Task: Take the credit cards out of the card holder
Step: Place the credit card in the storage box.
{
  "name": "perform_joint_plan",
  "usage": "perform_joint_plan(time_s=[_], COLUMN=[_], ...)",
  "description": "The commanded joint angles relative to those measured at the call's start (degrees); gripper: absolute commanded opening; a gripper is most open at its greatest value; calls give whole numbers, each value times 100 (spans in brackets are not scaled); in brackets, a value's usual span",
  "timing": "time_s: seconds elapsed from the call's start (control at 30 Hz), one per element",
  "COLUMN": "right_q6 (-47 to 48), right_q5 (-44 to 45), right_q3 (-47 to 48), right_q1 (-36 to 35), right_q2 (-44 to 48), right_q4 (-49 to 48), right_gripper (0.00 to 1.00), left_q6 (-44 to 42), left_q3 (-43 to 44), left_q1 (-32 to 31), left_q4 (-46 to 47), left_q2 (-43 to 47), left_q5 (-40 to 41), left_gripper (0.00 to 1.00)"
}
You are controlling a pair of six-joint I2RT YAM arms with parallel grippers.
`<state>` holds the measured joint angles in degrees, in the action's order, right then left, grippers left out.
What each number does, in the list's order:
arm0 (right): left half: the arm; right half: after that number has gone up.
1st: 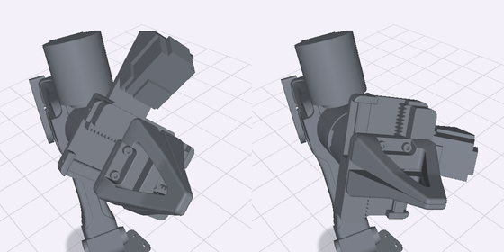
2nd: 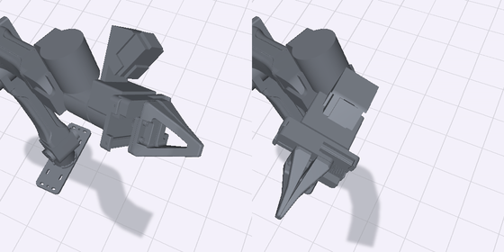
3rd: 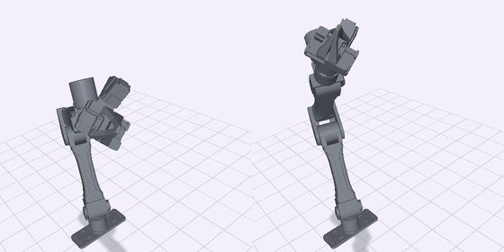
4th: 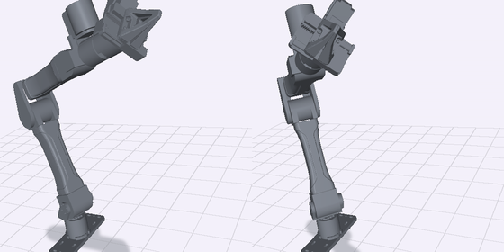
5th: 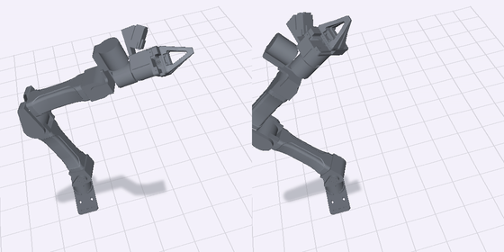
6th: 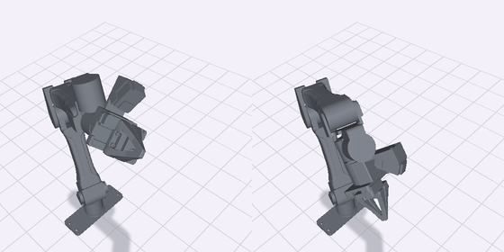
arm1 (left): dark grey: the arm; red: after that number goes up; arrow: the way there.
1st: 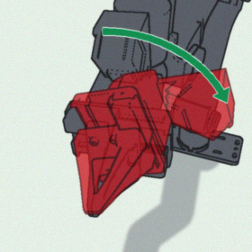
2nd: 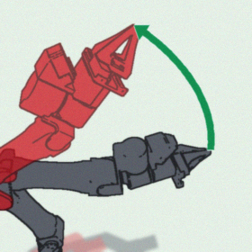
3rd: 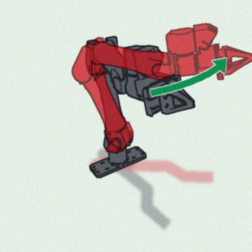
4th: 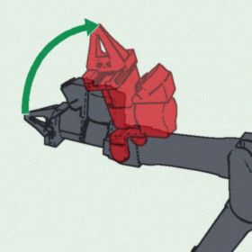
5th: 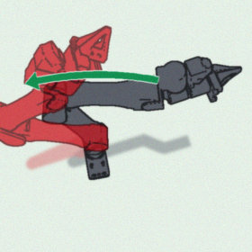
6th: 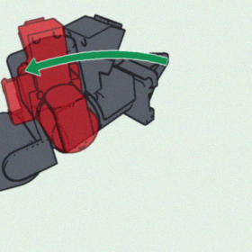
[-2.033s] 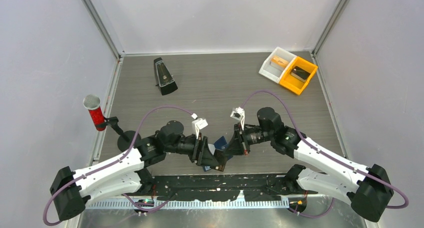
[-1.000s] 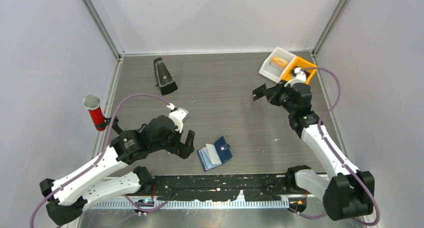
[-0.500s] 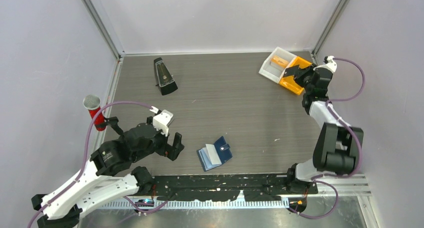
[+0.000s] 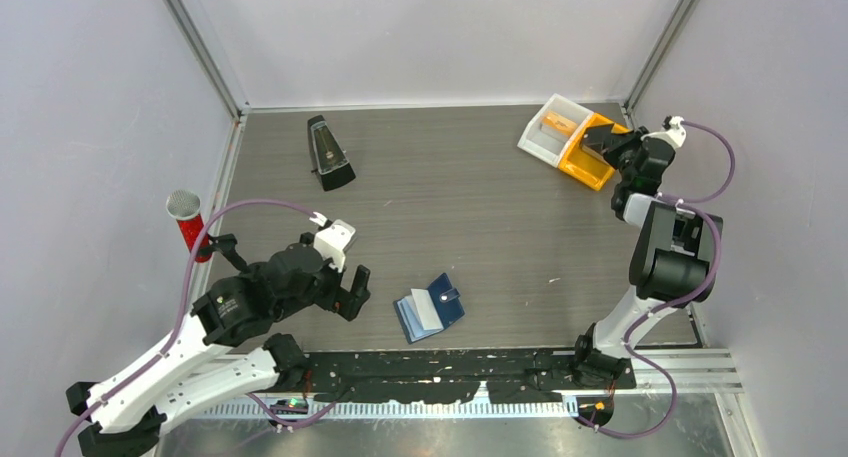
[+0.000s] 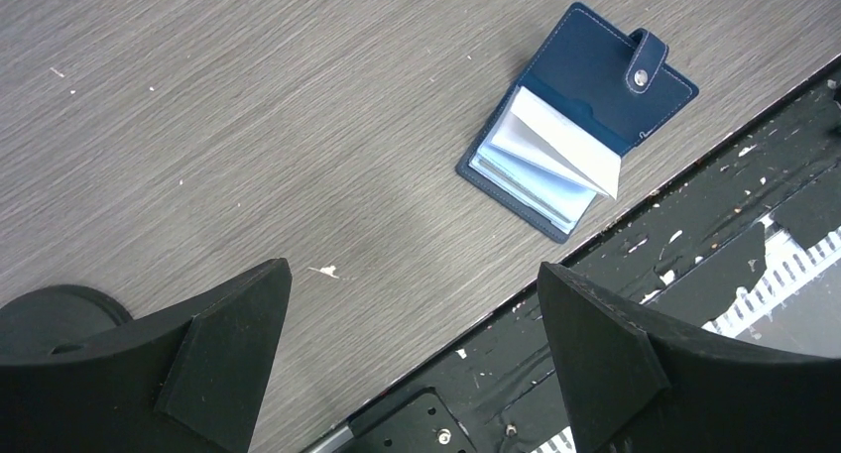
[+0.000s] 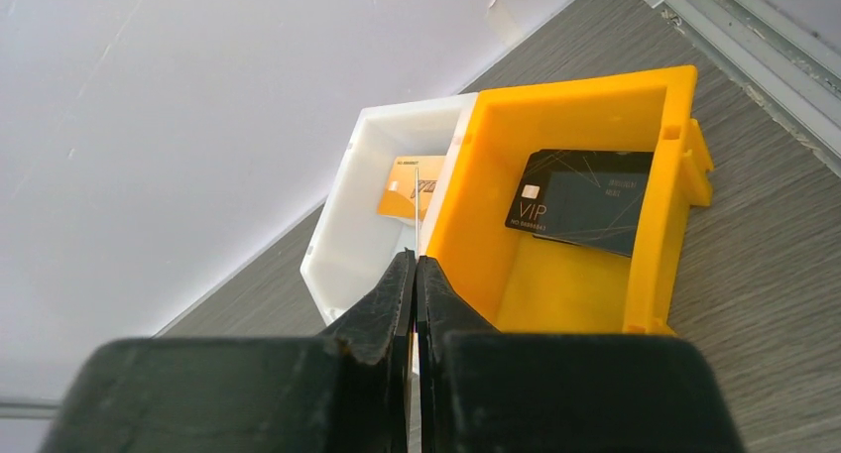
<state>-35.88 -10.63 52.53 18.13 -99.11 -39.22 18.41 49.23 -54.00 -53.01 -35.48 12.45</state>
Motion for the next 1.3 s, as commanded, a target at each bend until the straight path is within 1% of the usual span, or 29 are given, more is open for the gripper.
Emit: perform_joint_plan(time_s=[0.0,0.2,0.6,1.1,1.27], right_q6=[-40,-246,-588,-744,-739], right_q5=[-14,-26,144,488,570], right_q3=[183,350,679,883,1063], right_q1=[86,228,235,232,220], right_q2=[-204,-617,-1123,-1521,-1597], right_q4=[-756,-891,-997,-980,-823], right_gripper=[5,5,5,5,5], left_q6=[-128,-137,-150,-145,-152], left_q3=[34,41,51,55,45], left_q1=[-9,-13,-14,-14,-9], left_q4=[116,109,100,83,105], left_q2=[-54,-74,-41,31,113], left_q5=[56,82,188,180,222], left_gripper=[99,99,99,99,99])
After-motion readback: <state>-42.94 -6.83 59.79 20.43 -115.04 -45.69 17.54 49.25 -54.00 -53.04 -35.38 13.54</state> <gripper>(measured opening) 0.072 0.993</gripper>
